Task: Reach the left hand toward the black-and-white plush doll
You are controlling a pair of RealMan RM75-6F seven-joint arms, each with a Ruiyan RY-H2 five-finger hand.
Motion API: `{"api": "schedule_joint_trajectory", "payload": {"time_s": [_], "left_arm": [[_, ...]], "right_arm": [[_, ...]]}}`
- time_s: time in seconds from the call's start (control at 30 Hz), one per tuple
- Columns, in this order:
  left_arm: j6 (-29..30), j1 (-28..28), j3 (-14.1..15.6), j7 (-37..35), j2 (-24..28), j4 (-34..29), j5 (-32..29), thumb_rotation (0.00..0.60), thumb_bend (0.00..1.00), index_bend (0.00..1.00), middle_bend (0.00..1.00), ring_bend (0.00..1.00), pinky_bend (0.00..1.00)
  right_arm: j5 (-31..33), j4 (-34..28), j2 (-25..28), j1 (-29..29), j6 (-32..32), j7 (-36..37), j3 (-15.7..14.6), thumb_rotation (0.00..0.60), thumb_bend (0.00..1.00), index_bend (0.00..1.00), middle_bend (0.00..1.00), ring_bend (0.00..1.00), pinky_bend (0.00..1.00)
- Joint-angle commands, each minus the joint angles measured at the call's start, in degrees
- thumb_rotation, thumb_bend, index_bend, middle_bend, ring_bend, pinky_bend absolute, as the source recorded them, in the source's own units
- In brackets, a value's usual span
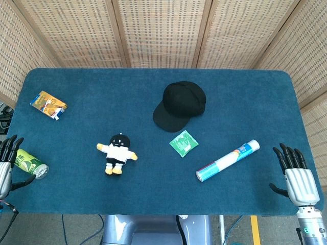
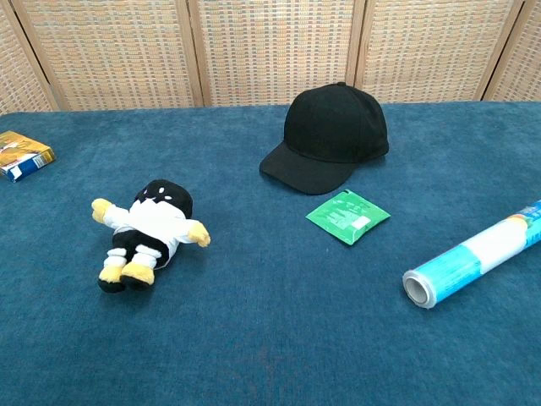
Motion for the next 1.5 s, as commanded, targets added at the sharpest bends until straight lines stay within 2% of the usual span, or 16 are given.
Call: {"api": "schedule_joint_trajectory", "payload": {"time_s": [0.03, 1.07, 1.3, 1.4, 1.5], "left_arm": [[-0.1, -0.1, -0.1, 0.0, -0.1, 0.1, -0.2, 0.6, 0.05, 0.0, 0.0, 0.0, 0.0], [-1.6, -0.5, -0.4, 0.1, -0.5, 0.1, -1.4, 0.6, 0.05, 0.01, 0.0, 0.0, 0.0], [-6.4, -2.6, -2.0, -2.1, 0.3, -1.0, -5.0, 0.6, 0.12, 0.1, 0.0, 0.0, 0.0], [-10.5, -5.1, -3.0, -0.8, 1.2, -2.2, -6.7, 0.6, 0.13, 0.13, 0.0, 0.0, 0.0], [-14.1, -7.4, -4.3, 1.1, 2.0, -3.7, -9.0, 0.6, 0.2, 0.2, 0.0, 0.0, 0.0]], "right_arm": [[0.0, 0.0, -0.1, 0.0, 0.0, 0.0, 0.0, 0.6, 0.09, 0.0, 0.0, 0.0, 0.02], [-0.3, -0.3, 0.5, -0.3, 0.5, 2.2, -0.1, 0.6, 0.09, 0.0, 0.0, 0.0, 0.02], [-0.8, -0.4, 0.4, -0.1, 0.0, 2.1, -0.5, 0.6, 0.09, 0.0, 0.0, 0.0, 0.03], [-0.7, -0.3, 0.2, 0.0, -0.3, 1.9, -0.5, 0.6, 0.09, 0.0, 0.0, 0.0, 0.03], [-0.5, -0.3, 0.1, 0.1, -0.6, 1.9, -0.6, 0.6, 0.09, 0.0, 0.0, 0.0, 0.03]]}}
